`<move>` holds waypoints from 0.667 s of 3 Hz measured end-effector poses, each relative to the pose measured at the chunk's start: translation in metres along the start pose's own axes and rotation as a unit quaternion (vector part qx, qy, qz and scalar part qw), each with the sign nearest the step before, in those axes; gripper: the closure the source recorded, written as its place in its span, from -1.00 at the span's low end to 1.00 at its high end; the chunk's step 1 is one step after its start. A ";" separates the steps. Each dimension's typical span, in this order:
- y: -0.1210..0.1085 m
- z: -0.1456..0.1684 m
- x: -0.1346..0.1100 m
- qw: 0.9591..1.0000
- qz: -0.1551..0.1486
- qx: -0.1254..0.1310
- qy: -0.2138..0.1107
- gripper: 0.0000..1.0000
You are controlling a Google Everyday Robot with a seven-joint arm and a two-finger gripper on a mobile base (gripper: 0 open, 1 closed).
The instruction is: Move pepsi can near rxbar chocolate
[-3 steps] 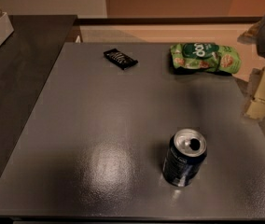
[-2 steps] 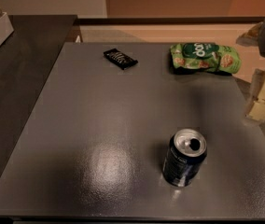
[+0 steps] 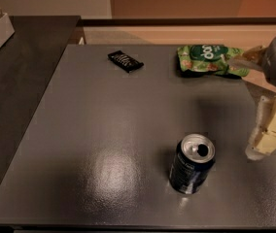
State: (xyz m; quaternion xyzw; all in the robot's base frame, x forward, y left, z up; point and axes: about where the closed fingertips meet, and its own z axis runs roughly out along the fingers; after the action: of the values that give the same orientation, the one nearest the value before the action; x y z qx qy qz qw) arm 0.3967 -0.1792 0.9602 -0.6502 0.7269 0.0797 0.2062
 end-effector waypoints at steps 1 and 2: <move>0.030 0.021 -0.018 0.998 -0.029 -0.023 -0.042 -1.00; 0.055 0.044 -0.032 0.995 -0.051 -0.046 -0.066 -1.00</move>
Offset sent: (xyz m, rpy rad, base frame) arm -0.0656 0.0817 -0.0603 0.1687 0.0598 0.2242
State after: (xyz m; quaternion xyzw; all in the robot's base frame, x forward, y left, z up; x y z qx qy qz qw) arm 0.3541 -0.1250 0.9253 -0.6883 0.6734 0.1450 0.2277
